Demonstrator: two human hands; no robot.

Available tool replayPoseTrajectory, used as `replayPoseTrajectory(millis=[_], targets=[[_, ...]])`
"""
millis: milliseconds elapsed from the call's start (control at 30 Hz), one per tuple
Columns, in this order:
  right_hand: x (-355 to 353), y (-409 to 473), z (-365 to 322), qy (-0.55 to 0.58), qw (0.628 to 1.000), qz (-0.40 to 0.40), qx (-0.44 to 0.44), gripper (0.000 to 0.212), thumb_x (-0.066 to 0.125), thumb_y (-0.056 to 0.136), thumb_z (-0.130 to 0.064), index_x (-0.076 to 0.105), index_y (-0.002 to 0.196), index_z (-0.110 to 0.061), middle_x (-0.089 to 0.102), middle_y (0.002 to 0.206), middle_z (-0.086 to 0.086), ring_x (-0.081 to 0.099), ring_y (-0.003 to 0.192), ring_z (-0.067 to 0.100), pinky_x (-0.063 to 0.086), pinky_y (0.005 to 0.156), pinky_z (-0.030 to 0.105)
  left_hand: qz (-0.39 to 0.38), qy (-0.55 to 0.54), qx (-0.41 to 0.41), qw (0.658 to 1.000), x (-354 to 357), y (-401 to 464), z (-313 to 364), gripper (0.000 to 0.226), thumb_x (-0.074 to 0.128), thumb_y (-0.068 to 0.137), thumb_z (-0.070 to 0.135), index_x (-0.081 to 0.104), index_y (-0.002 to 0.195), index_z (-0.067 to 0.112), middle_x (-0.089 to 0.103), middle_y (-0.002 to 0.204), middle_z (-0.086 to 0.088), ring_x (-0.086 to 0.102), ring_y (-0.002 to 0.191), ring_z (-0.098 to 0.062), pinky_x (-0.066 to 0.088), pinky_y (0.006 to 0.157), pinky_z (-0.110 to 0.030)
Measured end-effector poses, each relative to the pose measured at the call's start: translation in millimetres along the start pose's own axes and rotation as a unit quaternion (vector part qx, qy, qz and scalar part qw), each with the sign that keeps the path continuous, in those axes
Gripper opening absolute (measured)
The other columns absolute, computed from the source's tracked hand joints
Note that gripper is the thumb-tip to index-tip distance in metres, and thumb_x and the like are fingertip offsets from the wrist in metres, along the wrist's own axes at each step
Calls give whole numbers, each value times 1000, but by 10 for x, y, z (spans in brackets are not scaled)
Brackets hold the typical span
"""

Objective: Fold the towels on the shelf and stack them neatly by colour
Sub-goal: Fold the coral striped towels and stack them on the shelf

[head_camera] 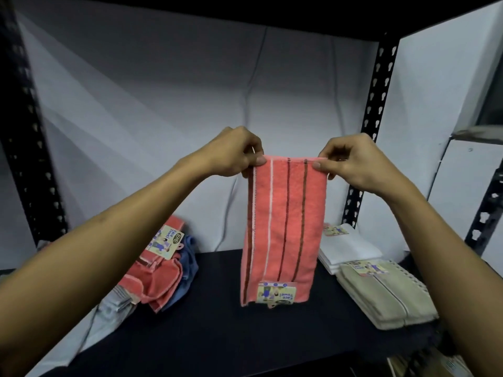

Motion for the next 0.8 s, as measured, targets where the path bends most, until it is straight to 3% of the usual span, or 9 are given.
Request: replayPoseTrajectory(millis=[167,267,333,467,633,800], targets=[[205,253,307,-7,999,18,27,15,74,86,1,61,88,-6,67,76,15,68,65,27,60,70,48,33,-47,-38,998,170,209,-159,17,76,91,24,72,86,8,71,64,3,70,58,-6,49,55,-11],[319,415,451,-82,994,65,13,8,70,92,-8,71,99,-11,70,82,3,66,71,14,58,79,40,48,-53,-64,995,272,356,-236,20,72,94,23,69,88,4,71,68,-3,70,56,-7,55,56,-18],[363,466,460,-95,987,126,-16,10,64,96,-10,73,100,-7,71,88,2,63,76,12,55,81,37,69,-65,-74,993,304,452,-248,22,71,95,26,67,90,5,70,73,-4,69,54,-8,48,52,-14],[371,362,430,-111,969,205,-86,10,63,94,-6,72,98,-5,70,92,6,62,80,18,51,75,29,105,-123,-73,984,304,475,-238,19,77,90,24,69,86,6,72,68,-6,70,55,-10,55,64,-22],[771,-461,436,-53,981,167,-89,9,69,89,-1,72,94,-8,66,88,1,59,77,11,48,68,23,-1,-275,-105,956,760,-162,-442,21,85,80,15,71,86,0,77,75,-11,77,71,-24,63,72,-32],[1611,-1583,492,55,996,66,4,15,74,87,-1,73,95,-14,67,90,-7,62,82,11,47,77,22,-73,-362,-201,907,1499,-1301,-693,24,85,76,19,76,85,-1,76,77,-15,75,72,-23,60,72,-30]])
Point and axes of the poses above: each hand's wrist, its own y-axis towards the middle knuckle, its own x-axis out of the palm, z = x × y, the point moved 1 cm from there along y, towards the middle knuckle
